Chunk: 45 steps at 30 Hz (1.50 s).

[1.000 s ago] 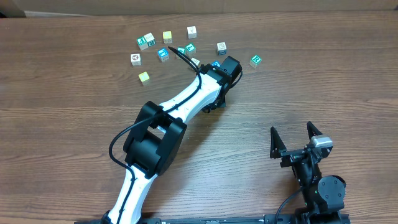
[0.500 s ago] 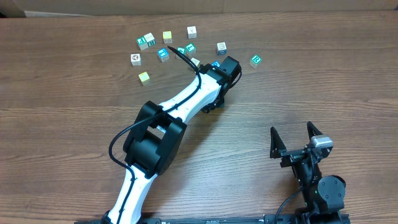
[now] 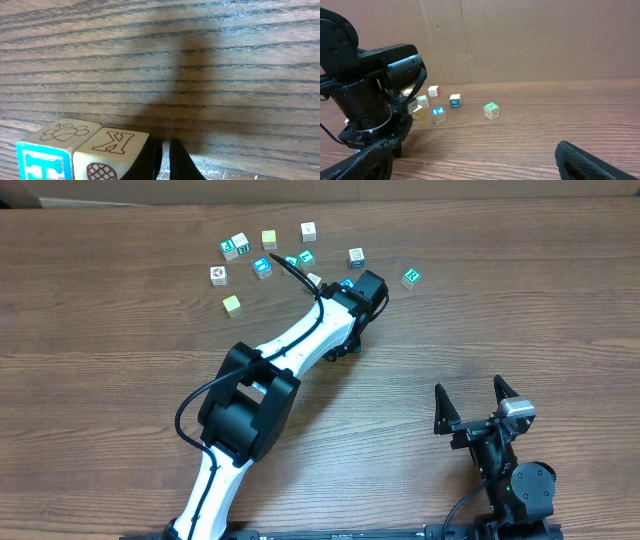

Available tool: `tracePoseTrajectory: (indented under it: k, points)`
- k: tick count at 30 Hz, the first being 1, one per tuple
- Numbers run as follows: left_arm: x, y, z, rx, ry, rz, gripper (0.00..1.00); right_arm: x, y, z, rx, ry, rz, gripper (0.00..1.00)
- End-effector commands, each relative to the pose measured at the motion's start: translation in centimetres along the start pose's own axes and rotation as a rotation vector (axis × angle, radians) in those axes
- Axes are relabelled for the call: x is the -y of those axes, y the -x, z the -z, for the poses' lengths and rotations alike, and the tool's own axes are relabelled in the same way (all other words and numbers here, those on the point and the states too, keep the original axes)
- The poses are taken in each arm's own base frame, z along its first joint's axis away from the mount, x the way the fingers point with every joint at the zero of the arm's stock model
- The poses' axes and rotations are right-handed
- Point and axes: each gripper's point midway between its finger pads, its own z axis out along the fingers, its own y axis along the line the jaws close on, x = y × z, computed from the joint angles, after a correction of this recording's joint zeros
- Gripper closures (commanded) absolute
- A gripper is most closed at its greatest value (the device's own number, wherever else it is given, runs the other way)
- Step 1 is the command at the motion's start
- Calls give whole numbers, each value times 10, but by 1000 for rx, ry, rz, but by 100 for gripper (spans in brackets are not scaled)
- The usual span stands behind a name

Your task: Form a horizontal line

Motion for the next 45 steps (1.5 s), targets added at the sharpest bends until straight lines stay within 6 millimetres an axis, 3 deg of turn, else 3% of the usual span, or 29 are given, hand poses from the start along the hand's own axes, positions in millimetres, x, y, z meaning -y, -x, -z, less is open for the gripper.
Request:
tracePoseTrajectory:
  k: [1,18,24,28,33,35,36,40,45]
  points:
    - [-6,3,-8,-1,25,-30,92,0,-3,0,-1,-1,-3,0]
    - [0,10,-8,26,3,-28,89,0,-3,0,-1,-1,-3,0]
    - [7,39,-4,127,-40,19,91,0,-3,0,-1,-1,-3,0]
    - [-7,76,23,192,-77,91,93,0,-3,0,-1,-1,-3,0]
    - [-57,135,81,295,-118,232,91,0,-3,0,-1,-1,-3,0]
    - [-89,152,100,321,-114,294,91,0,-3,0,-1,-1,-3,0]
    - [-118,161,109,328,-99,344,91,0,-3,0,-1,-1,-3,0]
    - [-188,164,110,294,-33,452,90,0,-3,0,-1,-1,-3,0]
    - [-270,145,90,178,74,569,85,0,-3,0,-1,-1,-3,0]
